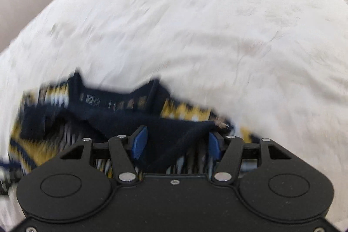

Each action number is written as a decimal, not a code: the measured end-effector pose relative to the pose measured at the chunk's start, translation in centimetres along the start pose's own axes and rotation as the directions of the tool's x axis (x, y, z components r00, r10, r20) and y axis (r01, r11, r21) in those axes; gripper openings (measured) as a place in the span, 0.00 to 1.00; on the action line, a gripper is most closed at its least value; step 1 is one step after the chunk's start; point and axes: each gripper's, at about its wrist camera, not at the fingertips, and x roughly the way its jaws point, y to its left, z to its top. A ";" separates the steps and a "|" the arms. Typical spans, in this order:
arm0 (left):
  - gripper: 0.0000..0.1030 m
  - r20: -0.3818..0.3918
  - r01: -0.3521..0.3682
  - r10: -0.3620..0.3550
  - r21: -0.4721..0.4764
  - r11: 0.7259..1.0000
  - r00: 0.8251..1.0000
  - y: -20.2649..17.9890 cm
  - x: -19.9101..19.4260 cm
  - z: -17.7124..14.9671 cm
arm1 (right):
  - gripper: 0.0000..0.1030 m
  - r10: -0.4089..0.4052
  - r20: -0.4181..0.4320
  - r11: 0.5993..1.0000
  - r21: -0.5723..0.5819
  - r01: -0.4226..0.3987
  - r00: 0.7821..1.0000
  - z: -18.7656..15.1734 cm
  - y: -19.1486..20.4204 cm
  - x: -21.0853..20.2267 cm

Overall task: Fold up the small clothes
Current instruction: 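Lower the hem onto the collar with both grippers and release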

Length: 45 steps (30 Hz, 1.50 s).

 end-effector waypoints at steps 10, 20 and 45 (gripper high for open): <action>0.45 0.056 0.036 -0.036 0.004 0.999 0.998 -0.9 -2.1 3.7 | 0.65 0.023 0.113 0.995 0.094 -0.034 0.993 -1.0 -1.1 -3.2; 0.45 0.029 -0.006 0.003 0.100 0.995 1.000 -1.8 2.1 6.8 | 0.65 0.018 0.058 1.000 -0.002 -0.018 0.998 -4.5 0.4 -3.8; 0.52 0.074 0.008 -0.010 0.031 1.000 0.997 -1.5 0.9 11.2 | 0.67 0.055 0.020 0.993 0.104 -0.056 0.998 -1.3 -0.6 -1.5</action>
